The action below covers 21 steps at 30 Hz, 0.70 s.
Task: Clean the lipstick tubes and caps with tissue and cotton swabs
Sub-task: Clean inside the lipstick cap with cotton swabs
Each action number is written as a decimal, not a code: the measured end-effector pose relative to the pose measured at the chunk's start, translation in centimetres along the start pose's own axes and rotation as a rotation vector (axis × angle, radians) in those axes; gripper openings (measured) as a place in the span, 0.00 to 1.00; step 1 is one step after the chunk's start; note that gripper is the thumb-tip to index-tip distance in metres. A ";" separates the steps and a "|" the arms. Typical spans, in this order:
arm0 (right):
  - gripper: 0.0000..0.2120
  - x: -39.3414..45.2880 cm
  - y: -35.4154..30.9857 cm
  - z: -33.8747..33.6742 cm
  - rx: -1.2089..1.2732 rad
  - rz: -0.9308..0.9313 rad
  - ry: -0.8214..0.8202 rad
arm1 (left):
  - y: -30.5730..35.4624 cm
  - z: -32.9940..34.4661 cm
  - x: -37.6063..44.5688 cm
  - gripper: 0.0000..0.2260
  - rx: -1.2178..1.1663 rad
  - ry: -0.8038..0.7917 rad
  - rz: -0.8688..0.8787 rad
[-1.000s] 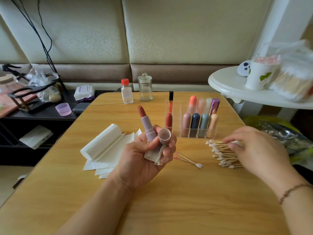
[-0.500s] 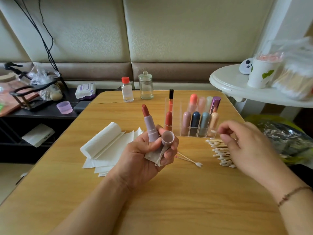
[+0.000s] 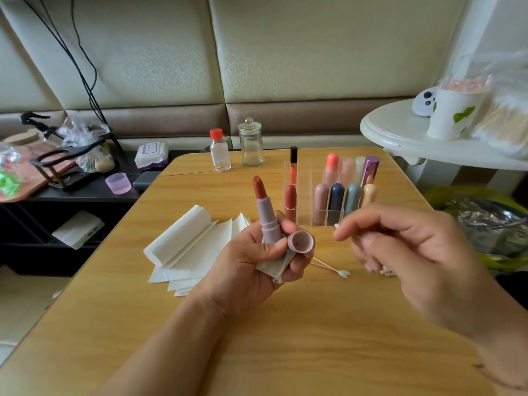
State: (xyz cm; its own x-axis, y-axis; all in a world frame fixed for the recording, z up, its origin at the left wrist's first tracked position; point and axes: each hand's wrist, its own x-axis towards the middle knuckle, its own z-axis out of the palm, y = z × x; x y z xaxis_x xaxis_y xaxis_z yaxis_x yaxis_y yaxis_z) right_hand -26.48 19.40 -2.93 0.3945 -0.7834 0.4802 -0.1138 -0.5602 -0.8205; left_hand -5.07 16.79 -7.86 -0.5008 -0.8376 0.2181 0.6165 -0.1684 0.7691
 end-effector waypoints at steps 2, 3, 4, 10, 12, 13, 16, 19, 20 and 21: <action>0.06 -0.2 -0.9 0.2 0.065 -0.007 -0.044 | 0.0 0.0 -0.1 0.06 -0.005 -0.007 -0.003; 0.04 -0.2 -1.2 0.4 0.069 0.001 -0.043 | -0.1 0.0 -0.1 0.06 -0.009 -0.011 -0.008; 0.06 -0.2 -1.3 0.6 0.044 0.011 -0.027 | -0.1 0.0 -0.1 0.06 -0.011 -0.016 -0.011; 0.05 -0.1 -1.4 1.2 -0.099 -0.007 0.037 | -0.3 -0.1 0.0 0.06 -0.016 -0.030 -0.023; 0.05 -0.1 -1.6 1.5 -0.109 -0.024 0.027 | -0.3 0.0 -0.1 0.06 -0.012 -0.033 -0.026; 0.05 -0.1 -1.6 1.7 -0.134 -0.043 0.033 | -0.3 -0.1 -0.1 0.06 -0.007 -0.030 -0.027; 0.07 -0.1 -1.5 2.1 -0.201 -0.103 0.054 | -0.4 -0.1 -0.2 0.06 0.010 0.008 -0.038; 0.08 -0.1 -1.5 2.3 -0.216 -0.173 0.099 | -0.4 -0.1 -0.3 0.07 -0.007 -0.001 -0.040; 0.07 -0.1 -1.6 2.3 -0.233 -0.197 0.123 | -0.3 -0.1 -0.3 0.06 -0.009 -0.014 -0.038; 0.06 -0.1 -1.7 2.4 -0.261 -0.220 0.146 | -0.3 0.0 -0.2 0.06 -0.007 -0.025 -0.038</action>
State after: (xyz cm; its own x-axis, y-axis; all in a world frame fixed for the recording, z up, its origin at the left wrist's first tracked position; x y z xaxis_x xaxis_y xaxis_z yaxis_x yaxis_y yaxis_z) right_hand -24.14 21.06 -2.27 0.3034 -0.6563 0.6908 -0.2768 -0.7544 -0.5952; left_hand -5.13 17.03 -8.15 -0.5394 -0.8171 0.2037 0.6009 -0.2039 0.7729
